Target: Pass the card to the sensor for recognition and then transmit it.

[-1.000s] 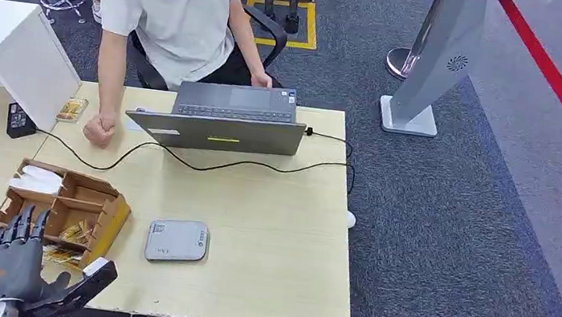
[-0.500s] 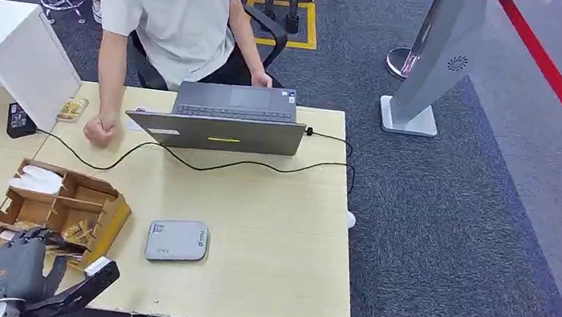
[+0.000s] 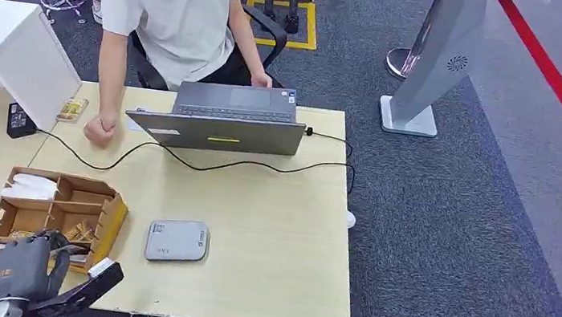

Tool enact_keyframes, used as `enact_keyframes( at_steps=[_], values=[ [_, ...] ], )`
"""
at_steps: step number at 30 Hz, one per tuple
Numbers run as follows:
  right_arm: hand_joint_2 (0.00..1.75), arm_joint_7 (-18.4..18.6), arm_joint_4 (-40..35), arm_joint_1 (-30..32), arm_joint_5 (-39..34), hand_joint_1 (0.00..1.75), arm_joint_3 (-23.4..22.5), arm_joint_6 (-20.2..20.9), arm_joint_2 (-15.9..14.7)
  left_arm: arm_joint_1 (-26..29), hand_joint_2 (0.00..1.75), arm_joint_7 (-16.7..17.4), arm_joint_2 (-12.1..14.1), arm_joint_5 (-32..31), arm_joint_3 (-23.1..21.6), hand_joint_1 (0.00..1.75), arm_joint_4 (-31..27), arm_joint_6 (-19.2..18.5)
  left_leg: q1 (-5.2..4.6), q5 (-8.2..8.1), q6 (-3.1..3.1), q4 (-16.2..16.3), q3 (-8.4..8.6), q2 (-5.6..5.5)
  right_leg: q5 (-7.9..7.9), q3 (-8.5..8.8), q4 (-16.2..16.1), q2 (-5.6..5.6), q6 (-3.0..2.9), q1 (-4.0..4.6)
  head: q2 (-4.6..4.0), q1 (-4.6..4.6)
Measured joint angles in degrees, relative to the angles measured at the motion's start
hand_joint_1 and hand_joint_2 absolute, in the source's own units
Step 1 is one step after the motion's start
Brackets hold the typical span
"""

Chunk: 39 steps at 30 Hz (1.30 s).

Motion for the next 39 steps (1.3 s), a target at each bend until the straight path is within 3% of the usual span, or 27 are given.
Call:
enact_keyframes(
  at_steps=[28,32,39],
  values=[
    [0.00,-0.07,0.00,0.00,-0.04,0.00,0.00,-0.02,-0.02,-0.09,1.75,0.02,-1.00,-2.45,0.59,1.75,-0.19,2.10,0.00,0.00,0.00,0.00,0.00,0.00,0.00,0.00,0.00,0.00,0.00,0.00,0.00,0.00],
    [0.00,-0.07,0.00,0.02,-0.04,0.00,-0.02,-0.09,-0.02,-0.10,1.75,-1.18,-1.03,-3.19,0.59,1.75,-2.85,3.96,0.01,0.00,0.00,0.00,0.00,0.00,0.00,-0.02,0.00,-0.01,0.00,0.00,0.00,0.00],
    [0.00,-0.07,0.00,0.03,-0.07,0.00,0.00,-0.11,-0.02,-0.90,1.75,-1.31,-0.83,-3.58,0.59,1.75,-9.13,4.02,0.00,0.00,0.00,0.00,0.00,0.00,0.01,0.00,0.00,0.00,0.00,0.00,0.00,0.00]
  ],
)
